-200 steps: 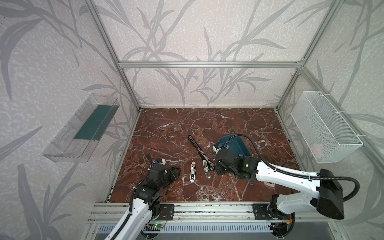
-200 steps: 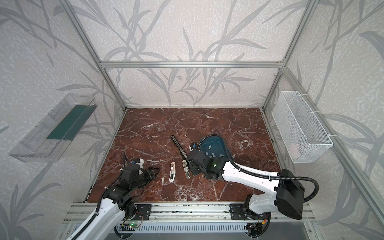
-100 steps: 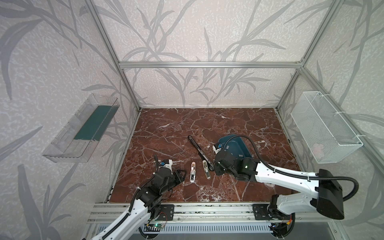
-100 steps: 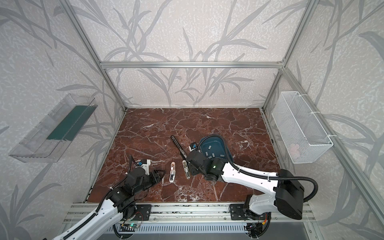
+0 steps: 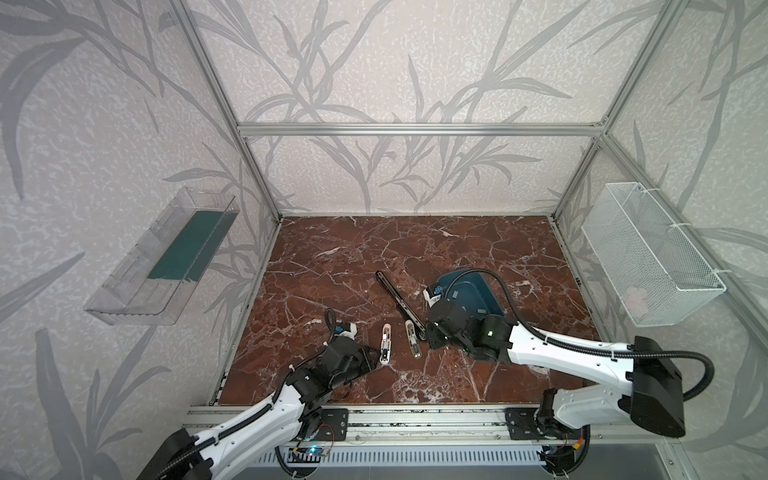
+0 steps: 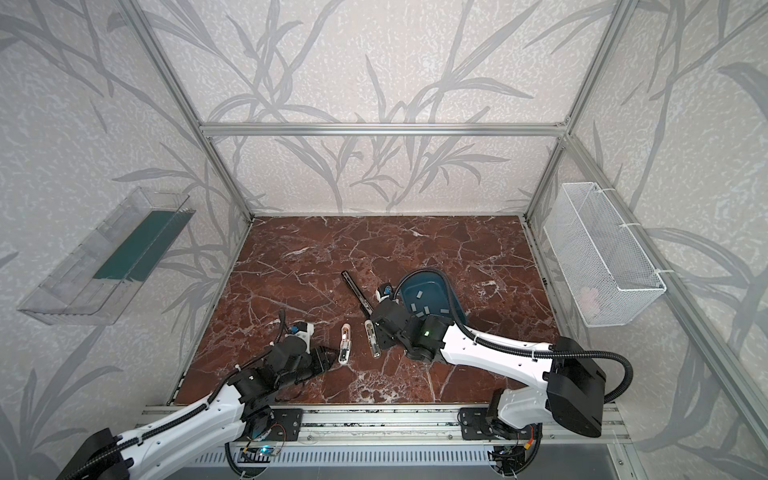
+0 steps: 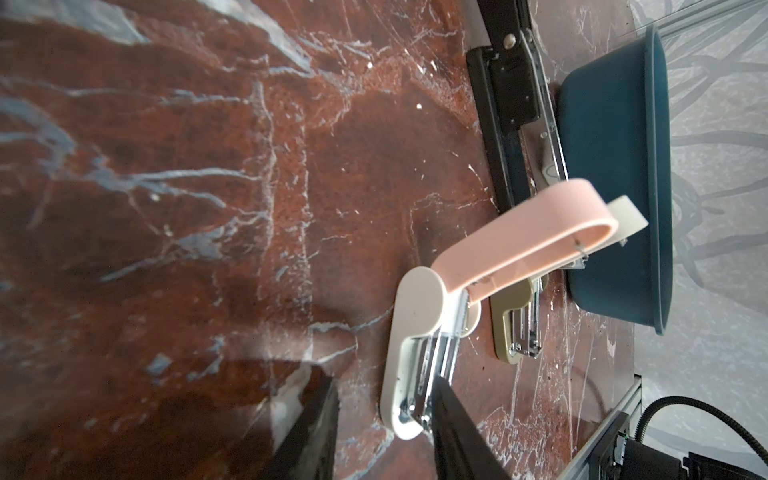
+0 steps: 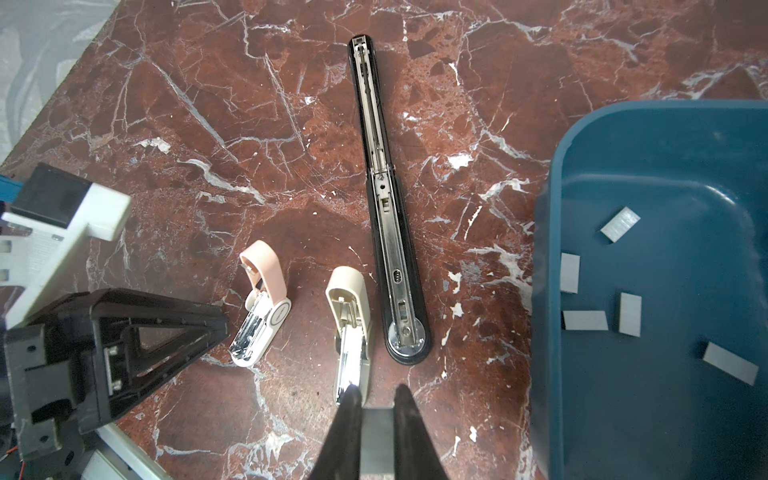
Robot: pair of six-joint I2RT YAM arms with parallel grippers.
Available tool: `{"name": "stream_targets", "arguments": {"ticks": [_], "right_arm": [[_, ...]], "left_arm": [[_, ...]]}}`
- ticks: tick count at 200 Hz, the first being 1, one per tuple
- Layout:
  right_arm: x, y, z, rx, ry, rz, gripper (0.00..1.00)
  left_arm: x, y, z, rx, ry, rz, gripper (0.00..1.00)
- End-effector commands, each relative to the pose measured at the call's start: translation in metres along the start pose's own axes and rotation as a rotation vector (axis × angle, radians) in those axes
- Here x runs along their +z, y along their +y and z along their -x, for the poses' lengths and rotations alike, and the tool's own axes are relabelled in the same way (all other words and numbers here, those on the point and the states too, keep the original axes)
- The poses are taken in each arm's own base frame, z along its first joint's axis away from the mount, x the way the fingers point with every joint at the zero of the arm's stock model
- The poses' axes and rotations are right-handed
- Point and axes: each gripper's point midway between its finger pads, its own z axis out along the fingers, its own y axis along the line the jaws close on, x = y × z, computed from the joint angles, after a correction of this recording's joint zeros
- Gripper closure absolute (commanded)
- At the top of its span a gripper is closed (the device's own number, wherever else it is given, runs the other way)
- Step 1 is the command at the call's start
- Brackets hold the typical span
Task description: Load the staples into the stapler
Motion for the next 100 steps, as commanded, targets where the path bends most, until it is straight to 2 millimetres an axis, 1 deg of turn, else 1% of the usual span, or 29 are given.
{"name": "stream_targets", "arguments": {"ticks": [1, 41, 76, 100], "right_arm": [[0.000, 0.001, 0.006, 0.000, -0.030, -0.005, 0.84], [0.000, 0.000, 0.004, 0.005, -0.033, -0.004, 0.83], [0.002, -0.001, 0.002, 0.008, -0.030, -0.005, 0.83], [0.003, -0.001, 0.001, 0.007, -0.029, -0.007, 0.83]], "left_arm": [[0.002, 0.007, -0.007, 0.000, 0.015, 0.051, 0.60], [0.003, 0.004, -0.012, 0.017, 0.021, 0.042, 0.61], [0.004, -0.004, -0.009, 0.025, 0.004, 0.015, 0.61], [0.008, -0.011, -0.010, 0.041, 0.020, 0.009, 0.62]]}}
